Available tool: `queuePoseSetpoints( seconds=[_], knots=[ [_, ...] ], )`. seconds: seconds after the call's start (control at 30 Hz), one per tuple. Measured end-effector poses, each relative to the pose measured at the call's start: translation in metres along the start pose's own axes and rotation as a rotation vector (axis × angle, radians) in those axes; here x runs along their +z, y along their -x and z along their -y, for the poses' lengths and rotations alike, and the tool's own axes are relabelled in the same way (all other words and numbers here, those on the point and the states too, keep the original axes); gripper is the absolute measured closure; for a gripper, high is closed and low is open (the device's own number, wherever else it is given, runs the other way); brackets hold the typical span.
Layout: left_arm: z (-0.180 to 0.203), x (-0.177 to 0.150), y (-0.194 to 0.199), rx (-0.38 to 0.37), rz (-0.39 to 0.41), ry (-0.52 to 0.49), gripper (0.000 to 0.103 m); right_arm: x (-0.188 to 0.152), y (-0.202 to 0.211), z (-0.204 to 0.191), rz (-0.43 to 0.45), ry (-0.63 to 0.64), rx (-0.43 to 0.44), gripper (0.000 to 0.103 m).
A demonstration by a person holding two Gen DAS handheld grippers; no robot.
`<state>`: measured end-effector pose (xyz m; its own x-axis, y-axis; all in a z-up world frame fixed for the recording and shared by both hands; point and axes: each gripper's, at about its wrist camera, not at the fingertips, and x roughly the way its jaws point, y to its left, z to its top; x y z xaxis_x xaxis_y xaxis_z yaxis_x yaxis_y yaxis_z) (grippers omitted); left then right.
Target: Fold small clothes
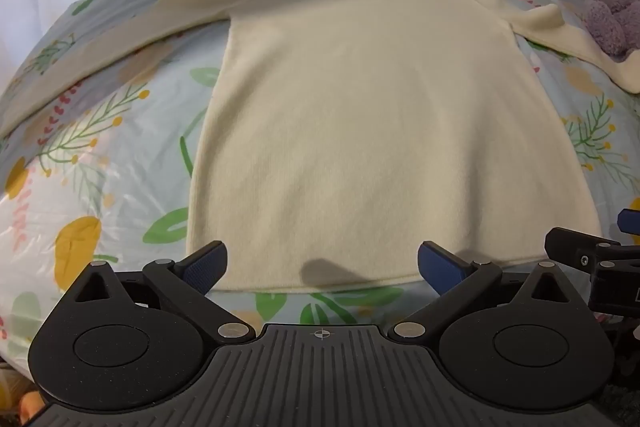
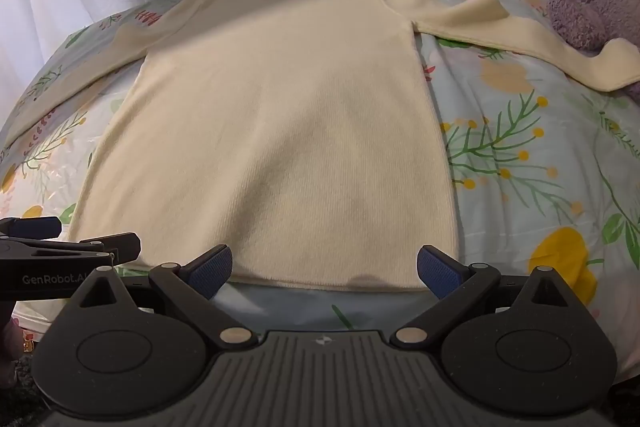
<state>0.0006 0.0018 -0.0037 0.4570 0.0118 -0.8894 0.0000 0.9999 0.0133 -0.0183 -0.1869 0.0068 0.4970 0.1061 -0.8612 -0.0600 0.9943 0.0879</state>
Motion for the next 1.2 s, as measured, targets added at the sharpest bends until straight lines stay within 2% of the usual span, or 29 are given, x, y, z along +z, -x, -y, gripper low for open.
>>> queuePoseSetpoints(
  seconds=[1.2],
  knots=[
    [0.0021,-0.0015,0.0034,-0.005,-0.011,0.0,0.0,-0.0012,0.0014,-0.0007,0.002,-0.011,-0.008,0.004]
  ],
)
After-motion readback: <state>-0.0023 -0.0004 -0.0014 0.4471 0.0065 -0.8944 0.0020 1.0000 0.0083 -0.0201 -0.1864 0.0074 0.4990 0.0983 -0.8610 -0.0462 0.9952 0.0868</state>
